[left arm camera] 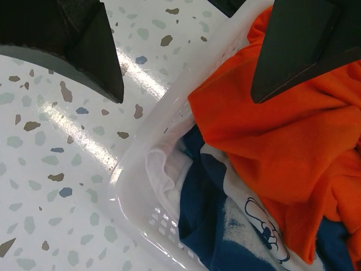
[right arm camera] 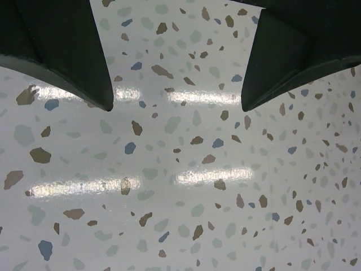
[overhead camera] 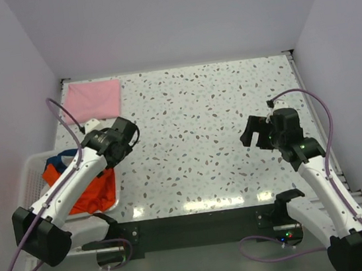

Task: Fold and stack the t-shirts
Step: Grab the tshirt from the pile

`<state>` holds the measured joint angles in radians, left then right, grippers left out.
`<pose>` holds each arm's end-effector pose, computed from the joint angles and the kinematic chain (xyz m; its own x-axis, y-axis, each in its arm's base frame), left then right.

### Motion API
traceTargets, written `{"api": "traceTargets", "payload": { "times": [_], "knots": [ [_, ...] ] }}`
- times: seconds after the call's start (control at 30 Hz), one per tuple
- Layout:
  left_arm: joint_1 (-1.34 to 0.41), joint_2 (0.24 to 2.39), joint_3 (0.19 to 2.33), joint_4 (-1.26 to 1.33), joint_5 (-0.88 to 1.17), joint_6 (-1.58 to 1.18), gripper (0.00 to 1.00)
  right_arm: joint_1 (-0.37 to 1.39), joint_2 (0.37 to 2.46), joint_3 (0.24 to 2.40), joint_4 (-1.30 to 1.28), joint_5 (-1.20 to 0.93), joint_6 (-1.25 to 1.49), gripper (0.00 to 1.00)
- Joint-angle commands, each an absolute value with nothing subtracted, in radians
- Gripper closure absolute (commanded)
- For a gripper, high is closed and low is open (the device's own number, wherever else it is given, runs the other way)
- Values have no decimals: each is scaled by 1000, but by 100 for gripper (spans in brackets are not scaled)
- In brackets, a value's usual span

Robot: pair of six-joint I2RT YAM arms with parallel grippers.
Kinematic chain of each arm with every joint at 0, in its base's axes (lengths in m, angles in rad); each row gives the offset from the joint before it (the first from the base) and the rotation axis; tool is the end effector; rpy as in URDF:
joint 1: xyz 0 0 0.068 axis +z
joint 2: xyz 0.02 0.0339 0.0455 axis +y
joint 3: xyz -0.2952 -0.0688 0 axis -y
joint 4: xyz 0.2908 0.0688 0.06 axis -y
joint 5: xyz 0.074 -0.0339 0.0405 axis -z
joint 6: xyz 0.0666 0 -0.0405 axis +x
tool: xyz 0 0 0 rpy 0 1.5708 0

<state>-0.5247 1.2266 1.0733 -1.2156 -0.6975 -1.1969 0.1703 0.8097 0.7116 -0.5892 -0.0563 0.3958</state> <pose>0.2309 -0.0842 0.2838 -0.5633 -0.4983 -0.6590 -0.6898 0.7227 0.0432 0.2164 0.0410 0.2693 -0.6587 0.2773 -0.6994 0.0454 0.9426 0.3310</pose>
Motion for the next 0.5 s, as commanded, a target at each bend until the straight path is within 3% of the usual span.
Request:
{"api": "traceTargets", "payload": {
  "times": [0.0, 0.23, 0.43, 0.47],
  "knots": [
    [-508, 1172, 1088, -1244, -745, -1239, 0, 173, 807, 716, -549, -71, 384, 1],
    [-448, 1143, 1040, -1295, -753, -1284, 2, 173, 787, 704, -548, -69, 390, 1],
    [-403, 1131, 977, -1249, -749, -1263, 9, 173, 788, 704, -555, -74, 388, 1],
    [-399, 1129, 973, -1244, -749, -1259, 14, 172, 788, 704, -558, -72, 388, 1]
  ]
}}
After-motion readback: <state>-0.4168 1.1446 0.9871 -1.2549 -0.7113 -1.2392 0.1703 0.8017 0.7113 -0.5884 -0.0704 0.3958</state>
